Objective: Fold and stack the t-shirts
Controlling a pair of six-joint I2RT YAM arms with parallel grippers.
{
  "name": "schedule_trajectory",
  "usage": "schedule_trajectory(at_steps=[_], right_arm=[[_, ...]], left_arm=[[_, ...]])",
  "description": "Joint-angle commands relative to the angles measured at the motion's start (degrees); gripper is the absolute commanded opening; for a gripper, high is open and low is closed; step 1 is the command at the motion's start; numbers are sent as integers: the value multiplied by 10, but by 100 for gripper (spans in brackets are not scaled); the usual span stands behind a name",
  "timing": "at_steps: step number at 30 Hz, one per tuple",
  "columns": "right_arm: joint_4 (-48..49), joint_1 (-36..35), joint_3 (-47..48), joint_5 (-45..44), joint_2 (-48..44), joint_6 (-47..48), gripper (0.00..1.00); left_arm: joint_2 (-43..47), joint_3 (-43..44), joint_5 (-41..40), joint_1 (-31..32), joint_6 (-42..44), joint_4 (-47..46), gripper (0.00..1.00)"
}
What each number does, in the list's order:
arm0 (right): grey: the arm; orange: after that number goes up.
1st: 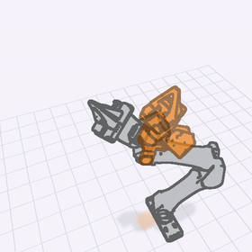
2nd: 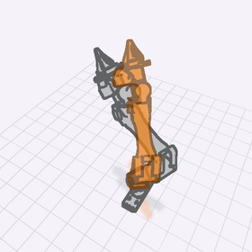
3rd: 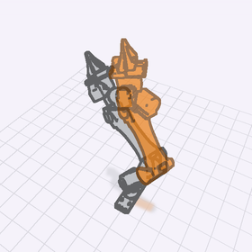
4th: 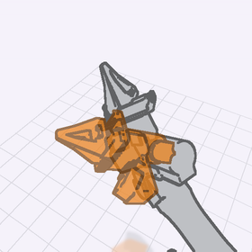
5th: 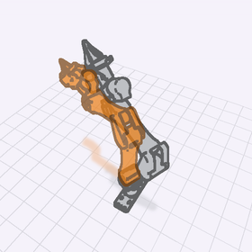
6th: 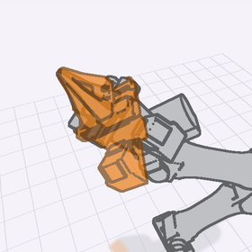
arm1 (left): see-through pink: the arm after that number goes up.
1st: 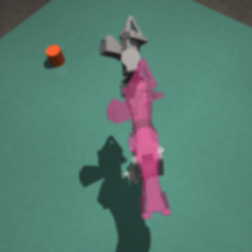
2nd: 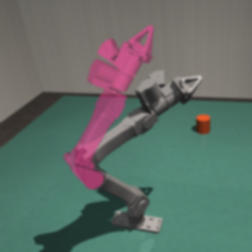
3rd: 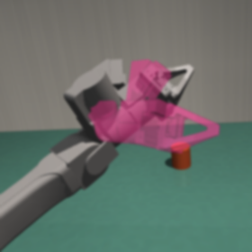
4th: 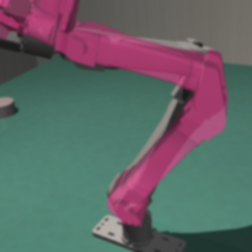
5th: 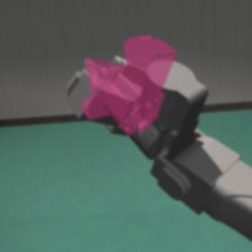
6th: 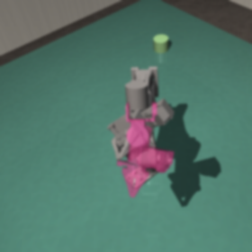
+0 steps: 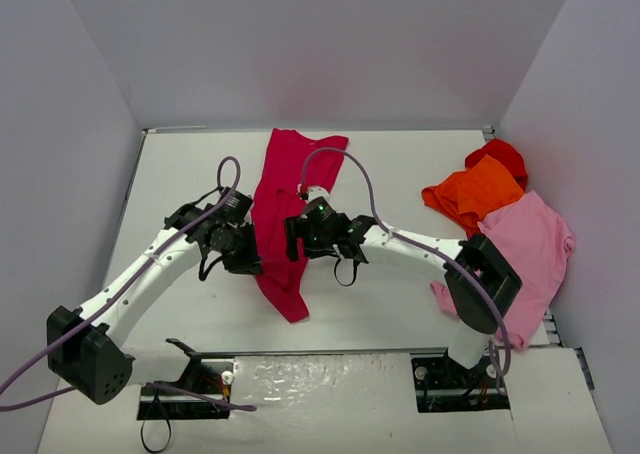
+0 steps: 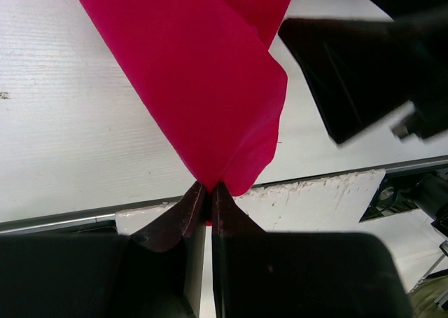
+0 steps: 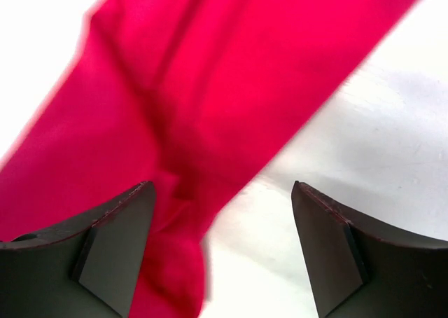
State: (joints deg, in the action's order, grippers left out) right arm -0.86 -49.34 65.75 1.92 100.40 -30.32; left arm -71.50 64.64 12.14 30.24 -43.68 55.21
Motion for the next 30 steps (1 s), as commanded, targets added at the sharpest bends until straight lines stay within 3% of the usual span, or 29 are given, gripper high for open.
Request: schedule_trajectory(at_steps=[1,9,20,30], right_arm=[[48,-58,-9,-59,-114,-12,76],[48,-222,-108,-178,-182,87,77],[31,-256,-179,-307,-234,195,77],[82,-295,-139,-254,-149,218,77]], left_arm=[[-4,8,16,-5,3,-16,0],[-30,-17,36,-8,8,-37,0],[-22,8,33,-12,16,-9,0],[15,-1,25,-18,11,11,0]])
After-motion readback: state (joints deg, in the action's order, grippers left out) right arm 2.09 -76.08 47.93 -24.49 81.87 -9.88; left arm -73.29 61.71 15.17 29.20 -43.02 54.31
